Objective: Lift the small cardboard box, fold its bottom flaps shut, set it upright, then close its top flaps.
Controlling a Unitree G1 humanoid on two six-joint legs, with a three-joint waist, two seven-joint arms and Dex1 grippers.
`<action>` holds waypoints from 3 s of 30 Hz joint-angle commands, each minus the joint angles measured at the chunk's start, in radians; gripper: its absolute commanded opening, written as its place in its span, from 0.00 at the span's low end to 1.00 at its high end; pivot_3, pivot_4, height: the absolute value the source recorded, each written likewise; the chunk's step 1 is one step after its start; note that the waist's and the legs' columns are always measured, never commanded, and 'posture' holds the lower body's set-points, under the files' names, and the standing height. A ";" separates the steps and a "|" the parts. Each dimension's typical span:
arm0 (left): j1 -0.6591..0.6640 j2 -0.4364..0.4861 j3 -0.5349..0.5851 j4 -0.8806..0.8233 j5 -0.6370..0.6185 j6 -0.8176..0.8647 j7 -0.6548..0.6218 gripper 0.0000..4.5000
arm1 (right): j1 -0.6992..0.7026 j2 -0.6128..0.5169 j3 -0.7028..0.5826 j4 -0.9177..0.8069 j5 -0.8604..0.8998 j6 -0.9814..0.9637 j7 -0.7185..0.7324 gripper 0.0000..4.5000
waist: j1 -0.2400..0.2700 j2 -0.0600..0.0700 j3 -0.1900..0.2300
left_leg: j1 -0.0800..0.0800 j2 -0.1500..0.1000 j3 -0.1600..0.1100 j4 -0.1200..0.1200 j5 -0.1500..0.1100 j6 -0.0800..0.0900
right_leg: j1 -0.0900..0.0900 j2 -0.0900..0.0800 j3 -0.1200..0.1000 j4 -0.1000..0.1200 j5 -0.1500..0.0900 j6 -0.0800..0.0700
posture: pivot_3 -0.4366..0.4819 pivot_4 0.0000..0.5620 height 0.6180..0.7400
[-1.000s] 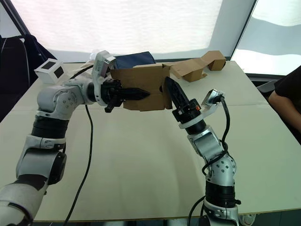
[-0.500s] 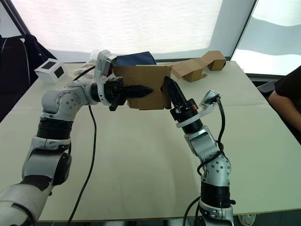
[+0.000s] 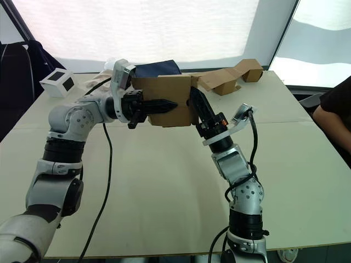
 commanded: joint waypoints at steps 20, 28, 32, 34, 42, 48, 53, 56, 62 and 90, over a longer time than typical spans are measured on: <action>-0.033 -0.036 0.029 0.013 -0.013 -0.042 0.016 0.02 | 0.018 -0.021 0.006 -0.097 0.048 0.042 -0.009 0.55 | 0.001 0.000 0.000 | 0.000 0.000 0.000 0.000 0.000 0.000 | 0.000 0.000 0.000 0.000 0.000 0.000 | 0.48 0.27 1.00; -0.045 -0.017 0.030 0.022 -0.018 -0.029 -0.024 0.02 | 0.038 -0.137 -0.075 -0.141 0.123 0.045 -0.029 0.55 | 0.001 0.000 0.000 | 0.000 0.000 0.000 0.000 0.000 0.000 | 0.000 0.000 0.000 0.000 0.000 0.000 | 0.48 0.27 1.00; -0.053 -0.014 0.031 0.037 -0.014 -0.033 -0.035 0.02 | 0.052 -0.164 -0.071 -0.151 0.127 0.053 -0.032 0.55 | 0.000 0.000 0.000 | 0.000 0.000 0.000 0.000 0.000 0.000 | 0.000 0.000 0.000 0.000 0.000 0.000 | 0.48 0.27 1.00; -0.055 -0.016 0.031 0.038 -0.014 -0.034 -0.035 0.02 | 0.059 -0.169 -0.065 -0.155 0.121 0.052 -0.038 0.50 | 0.000 0.000 0.000 | 0.000 0.000 0.000 0.000 0.000 0.000 | 0.000 0.000 0.000 0.000 0.000 0.000 | 0.48 0.27 1.00; -0.046 -0.022 0.024 0.014 -0.019 -0.025 -0.037 0.02 | 0.076 -0.203 -0.023 -0.176 0.073 0.069 -0.039 0.01 | 0.001 0.000 0.000 | 0.000 0.000 0.000 0.000 0.000 0.000 | 0.000 0.000 0.000 0.000 0.000 0.000 | 0.48 0.27 1.00; -0.046 -0.026 0.002 0.013 -0.006 -0.031 -0.049 0.02 | 0.071 -0.249 0.042 -0.198 0.045 0.118 -0.013 0.01 | 0.002 0.000 0.000 | 0.000 0.000 0.000 0.000 0.000 0.000 | 0.000 0.000 0.000 0.000 0.000 0.000 | 0.48 0.27 1.00; -0.043 -0.034 -0.007 0.013 0.004 -0.036 -0.050 0.02 | 0.068 -0.250 0.078 -0.204 0.023 0.134 -0.004 0.01 | 0.002 0.000 0.000 | 0.000 0.000 0.000 0.000 0.000 0.000 | 0.000 0.001 0.000 0.000 0.000 0.000 | 0.48 0.27 1.00; -0.042 -0.035 -0.009 0.016 0.012 -0.036 -0.047 0.02 | 0.068 -0.254 0.074 -0.203 0.012 0.132 -0.010 0.01 | 0.002 0.000 0.000 | 0.000 0.000 0.000 0.000 0.000 0.000 | 0.000 0.000 0.000 0.000 0.000 0.000 | 0.48 0.27 1.00; -0.058 0.001 -0.032 0.023 0.068 -0.047 -0.032 0.02 | 0.109 -0.349 -0.039 -0.214 0.043 0.134 -0.037 0.01 | 0.006 0.000 0.000 | 0.000 0.000 0.000 0.000 0.000 0.000 | 0.000 0.000 0.000 -0.001 0.000 0.000 | 0.48 0.27 1.00; -0.186 0.127 -0.751 -0.139 0.752 -0.207 -0.263 0.02 | 0.391 -0.914 -0.020 -0.532 -0.357 0.333 0.171 0.01 | 0.009 0.000 0.001 | -0.001 0.000 -0.001 0.002 -0.003 0.006 | 0.002 0.013 0.011 -0.005 0.000 0.000 | 0.48 0.27 1.00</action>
